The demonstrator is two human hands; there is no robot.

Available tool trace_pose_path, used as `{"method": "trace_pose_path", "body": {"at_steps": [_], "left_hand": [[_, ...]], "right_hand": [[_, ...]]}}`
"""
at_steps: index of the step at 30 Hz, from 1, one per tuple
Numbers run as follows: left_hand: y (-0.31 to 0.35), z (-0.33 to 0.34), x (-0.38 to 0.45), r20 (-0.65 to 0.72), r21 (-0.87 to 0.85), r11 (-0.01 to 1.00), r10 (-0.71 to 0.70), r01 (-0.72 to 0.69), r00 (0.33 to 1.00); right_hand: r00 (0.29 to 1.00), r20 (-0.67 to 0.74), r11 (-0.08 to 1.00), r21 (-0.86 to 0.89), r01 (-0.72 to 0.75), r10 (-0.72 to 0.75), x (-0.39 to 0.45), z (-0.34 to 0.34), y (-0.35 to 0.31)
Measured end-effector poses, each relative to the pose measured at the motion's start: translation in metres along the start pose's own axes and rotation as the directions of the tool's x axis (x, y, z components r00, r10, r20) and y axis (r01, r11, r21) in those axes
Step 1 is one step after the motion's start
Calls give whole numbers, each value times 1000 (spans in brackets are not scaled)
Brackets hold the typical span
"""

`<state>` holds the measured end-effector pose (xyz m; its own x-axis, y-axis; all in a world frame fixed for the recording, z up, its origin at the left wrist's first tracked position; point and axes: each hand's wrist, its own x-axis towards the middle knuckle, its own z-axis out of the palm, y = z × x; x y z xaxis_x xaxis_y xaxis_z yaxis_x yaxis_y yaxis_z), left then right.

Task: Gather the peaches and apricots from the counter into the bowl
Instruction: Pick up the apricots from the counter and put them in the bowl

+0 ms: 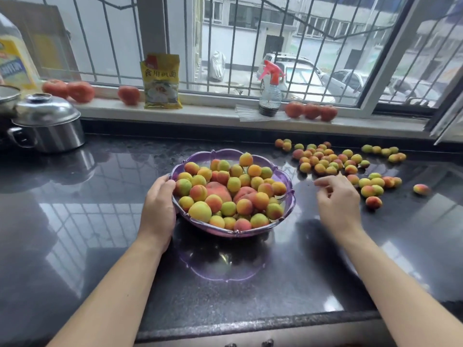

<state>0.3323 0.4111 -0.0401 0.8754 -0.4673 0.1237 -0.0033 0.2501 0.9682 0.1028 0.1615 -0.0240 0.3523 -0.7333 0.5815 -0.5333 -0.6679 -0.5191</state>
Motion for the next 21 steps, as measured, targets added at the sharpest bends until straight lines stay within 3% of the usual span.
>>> {"method": "trace_pose_path", "body": {"at_steps": [4,7,10,15,21], "left_hand": [[-3,2,0,-39,21,1000,18,-17,999],[-2,3,-2,-55,7,1000,26,-25,998],[0,6,-4,-56,-29,1000,-7,5,998],[-1,5,-4,-35,-52,998,-25,23,999],[-2,4,-2,-24,-72,997,-29,27,999]], "right_hand": [[972,33,938,-272,-214,231,-2,-13,64],[964,-41,902,-343,-262,264,4,-15,76],[949,-3,868,-404,-290,315,11,-19,88],[910,51,861,-351,-368,410,21,-22,101],[933,1,917,-188,-352,359,17,-26,90]]}}
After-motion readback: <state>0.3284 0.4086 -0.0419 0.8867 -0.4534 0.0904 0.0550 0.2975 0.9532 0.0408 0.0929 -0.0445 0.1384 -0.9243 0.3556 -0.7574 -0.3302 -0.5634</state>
